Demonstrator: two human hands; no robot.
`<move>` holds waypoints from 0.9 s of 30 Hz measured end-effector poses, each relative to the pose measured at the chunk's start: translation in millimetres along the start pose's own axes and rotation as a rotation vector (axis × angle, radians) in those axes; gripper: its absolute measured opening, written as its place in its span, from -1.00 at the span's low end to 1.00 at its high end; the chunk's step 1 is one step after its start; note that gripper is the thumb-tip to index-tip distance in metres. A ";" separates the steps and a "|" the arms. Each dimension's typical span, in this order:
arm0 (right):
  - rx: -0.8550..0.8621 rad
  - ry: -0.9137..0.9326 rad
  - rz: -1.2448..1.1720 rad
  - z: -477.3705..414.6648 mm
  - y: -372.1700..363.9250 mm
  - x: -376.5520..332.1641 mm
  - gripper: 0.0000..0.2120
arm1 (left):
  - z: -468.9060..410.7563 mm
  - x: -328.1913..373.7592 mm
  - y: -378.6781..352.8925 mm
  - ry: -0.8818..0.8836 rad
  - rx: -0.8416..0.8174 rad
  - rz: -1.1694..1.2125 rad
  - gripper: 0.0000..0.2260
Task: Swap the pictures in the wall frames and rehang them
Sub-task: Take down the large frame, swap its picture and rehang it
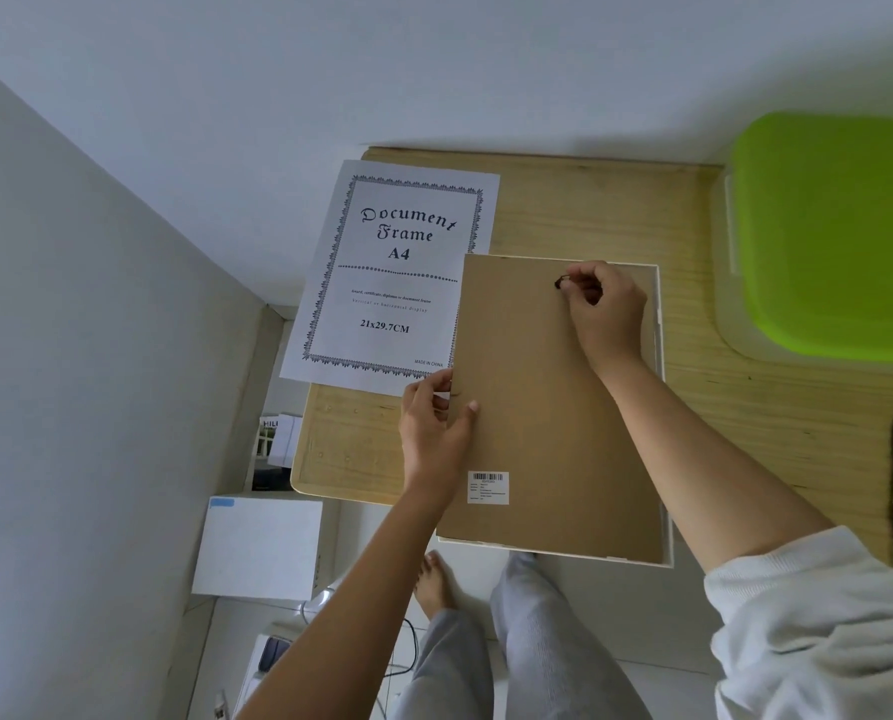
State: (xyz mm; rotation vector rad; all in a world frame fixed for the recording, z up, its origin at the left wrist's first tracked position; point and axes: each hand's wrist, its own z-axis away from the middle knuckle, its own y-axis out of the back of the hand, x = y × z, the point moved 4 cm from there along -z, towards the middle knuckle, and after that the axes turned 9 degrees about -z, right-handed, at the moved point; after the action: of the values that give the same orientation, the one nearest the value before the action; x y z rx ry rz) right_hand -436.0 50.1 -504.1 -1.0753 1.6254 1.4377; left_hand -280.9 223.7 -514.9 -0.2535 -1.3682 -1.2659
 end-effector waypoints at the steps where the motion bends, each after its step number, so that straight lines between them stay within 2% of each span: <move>1: -0.007 -0.016 0.003 3.4 5.1 -0.6 -0.85 | -0.2 0.1 0.7 0.007 -0.004 0.007 -0.68; 4: 0.018 -0.062 0.069 25.0 32.0 3.9 -0.80 | -2.1 -1.8 3.3 0.051 -0.033 0.042 -0.66; 10: 0.175 -0.178 0.138 91.4 86.5 17.4 -0.78 | -6.9 -1.1 7.9 0.109 -0.152 0.167 -0.63; 16: 0.202 -0.249 0.112 113.2 89.1 23.5 -0.73 | -11.0 2.5 17.5 0.042 -0.279 0.239 -0.59; 27: 0.222 -0.300 0.069 115.7 80.8 23.7 -0.69 | -9.3 9.0 18.5 -0.025 -0.355 0.316 -0.62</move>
State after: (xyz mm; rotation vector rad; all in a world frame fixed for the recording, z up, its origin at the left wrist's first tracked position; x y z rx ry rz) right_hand -521.7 164.6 -508.3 -0.6498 1.5707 1.3508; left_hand -263.9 219.1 -500.8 -0.7055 -1.0662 -1.2320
